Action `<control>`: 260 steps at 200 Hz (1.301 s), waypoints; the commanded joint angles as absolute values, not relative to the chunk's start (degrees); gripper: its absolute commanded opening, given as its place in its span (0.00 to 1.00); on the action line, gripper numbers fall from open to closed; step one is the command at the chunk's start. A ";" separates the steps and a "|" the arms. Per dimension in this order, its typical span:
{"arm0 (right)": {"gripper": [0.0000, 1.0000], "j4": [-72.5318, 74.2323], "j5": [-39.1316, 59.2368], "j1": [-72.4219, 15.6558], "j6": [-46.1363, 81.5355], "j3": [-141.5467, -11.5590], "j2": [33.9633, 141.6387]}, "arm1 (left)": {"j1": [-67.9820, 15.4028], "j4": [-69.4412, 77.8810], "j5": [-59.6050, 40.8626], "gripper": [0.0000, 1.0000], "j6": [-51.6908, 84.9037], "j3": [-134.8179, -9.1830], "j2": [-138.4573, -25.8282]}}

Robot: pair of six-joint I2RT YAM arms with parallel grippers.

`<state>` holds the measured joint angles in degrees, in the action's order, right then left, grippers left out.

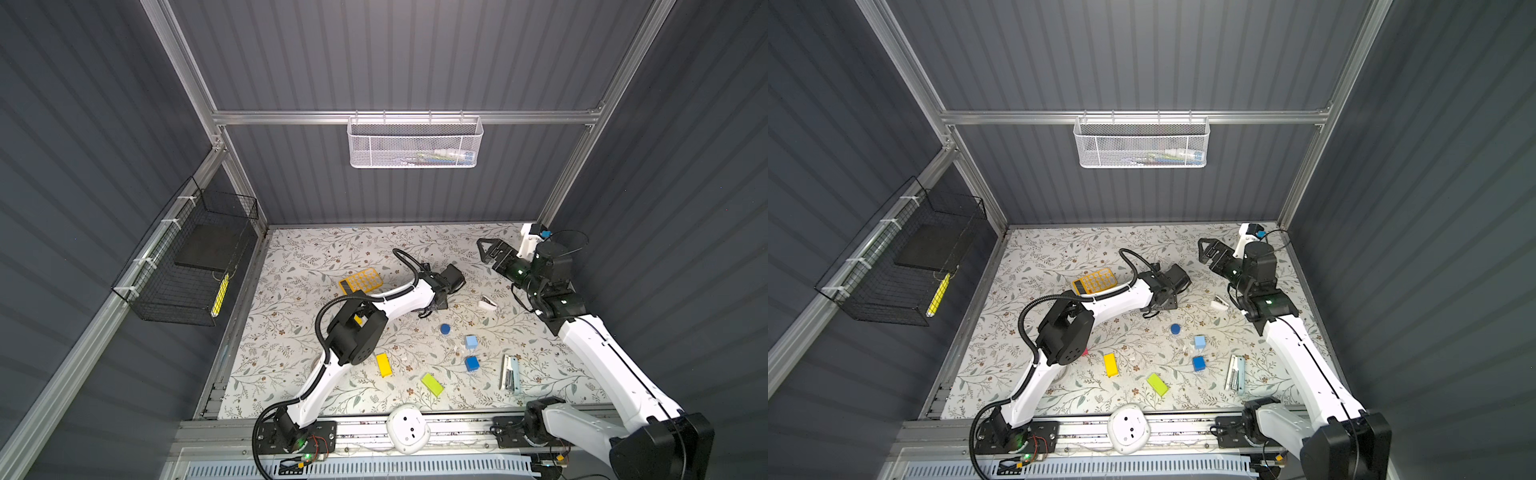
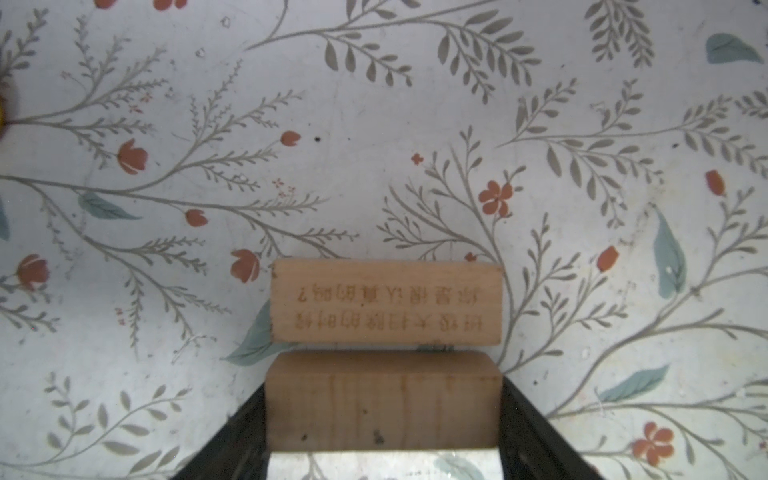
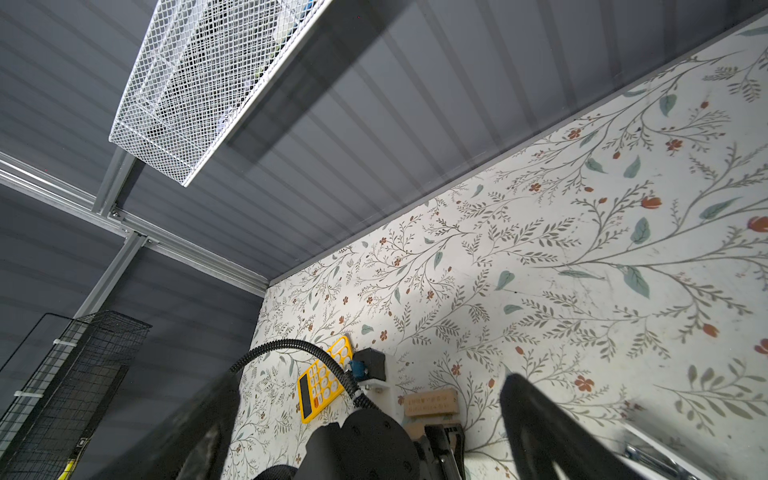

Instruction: Build the wood block tower

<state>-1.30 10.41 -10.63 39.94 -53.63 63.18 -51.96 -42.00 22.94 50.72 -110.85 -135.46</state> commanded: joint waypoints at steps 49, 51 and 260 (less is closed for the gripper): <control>0.99 -0.09 11.29 -10.28 40.34 -53.00 63.63 | -51.13 -45.35 23.47 0.78 50.54 -110.39 -138.25; 0.99 -0.09 11.33 -10.28 40.34 -53.00 63.63 | -51.08 -45.35 23.47 0.78 50.54 -110.39 -138.25; 0.99 0.00 12.04 -10.24 40.62 -53.11 63.70 | -51.22 -37.62 19.97 1.00 42.91 -103.91 -128.76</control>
<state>-0.80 11.42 -10.48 40.51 -53.63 63.33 -51.40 -37.74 21.15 45.04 -105.23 -132.31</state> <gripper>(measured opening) 0.992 0.997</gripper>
